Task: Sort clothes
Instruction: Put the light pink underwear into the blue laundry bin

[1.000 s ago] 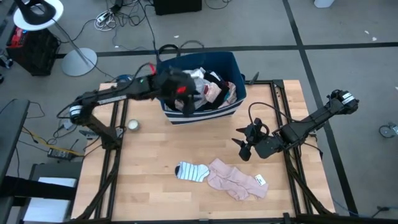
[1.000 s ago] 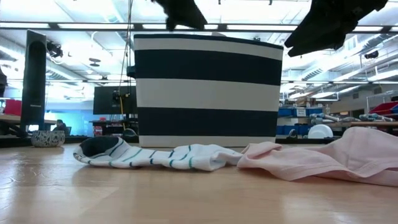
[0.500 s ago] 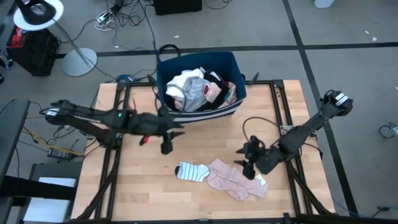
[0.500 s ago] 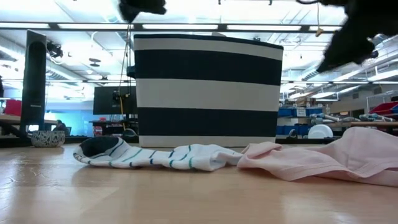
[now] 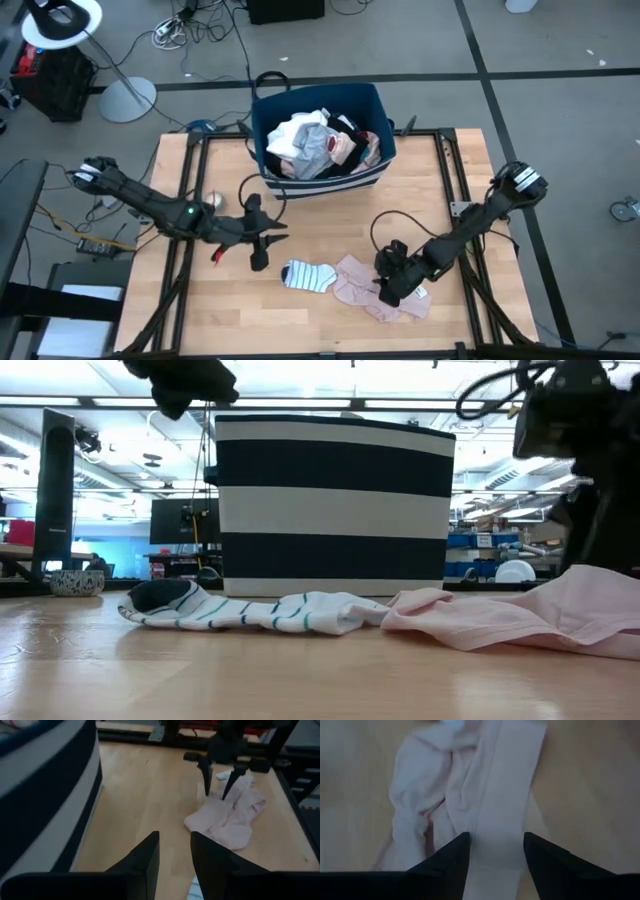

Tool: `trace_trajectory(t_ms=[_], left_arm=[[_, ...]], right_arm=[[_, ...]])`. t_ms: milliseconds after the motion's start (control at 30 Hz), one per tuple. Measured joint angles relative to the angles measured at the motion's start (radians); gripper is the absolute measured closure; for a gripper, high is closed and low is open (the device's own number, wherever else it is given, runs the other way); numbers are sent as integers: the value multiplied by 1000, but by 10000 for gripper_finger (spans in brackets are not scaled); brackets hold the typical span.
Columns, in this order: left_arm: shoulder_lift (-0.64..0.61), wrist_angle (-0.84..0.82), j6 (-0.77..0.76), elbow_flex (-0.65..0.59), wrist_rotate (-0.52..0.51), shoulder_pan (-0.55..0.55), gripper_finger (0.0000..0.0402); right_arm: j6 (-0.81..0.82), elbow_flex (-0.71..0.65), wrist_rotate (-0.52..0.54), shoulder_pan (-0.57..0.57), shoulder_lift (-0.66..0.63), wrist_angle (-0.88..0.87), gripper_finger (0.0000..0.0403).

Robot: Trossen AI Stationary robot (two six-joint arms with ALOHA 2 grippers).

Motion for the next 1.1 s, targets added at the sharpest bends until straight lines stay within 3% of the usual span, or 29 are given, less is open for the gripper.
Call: trace_trajectory(t_ms=[133,333,533,633,867,1100], left_arm=[[0,109,-8,-83,-2,-19,285],[2,215,-70,-196,-1,-33,285],[3,401,-74,-301,-1,-33,285],[3,432,-76,-335,-2,-32,285],[10,430,-78,-343,-19,-32,285],[10,429,-74,-343,-32,-32,285]], right_arm=[[23,0,-15,0,46,26,254],[-36,0,-23,-10,32,19,387],[-78,16,7,-55,-121,-110,397],[-124,72,74,-65,-214,-225,397],[-316,292,226,-94,-373,-473,400],[-644,568,278,-194,-382,-549,401]])
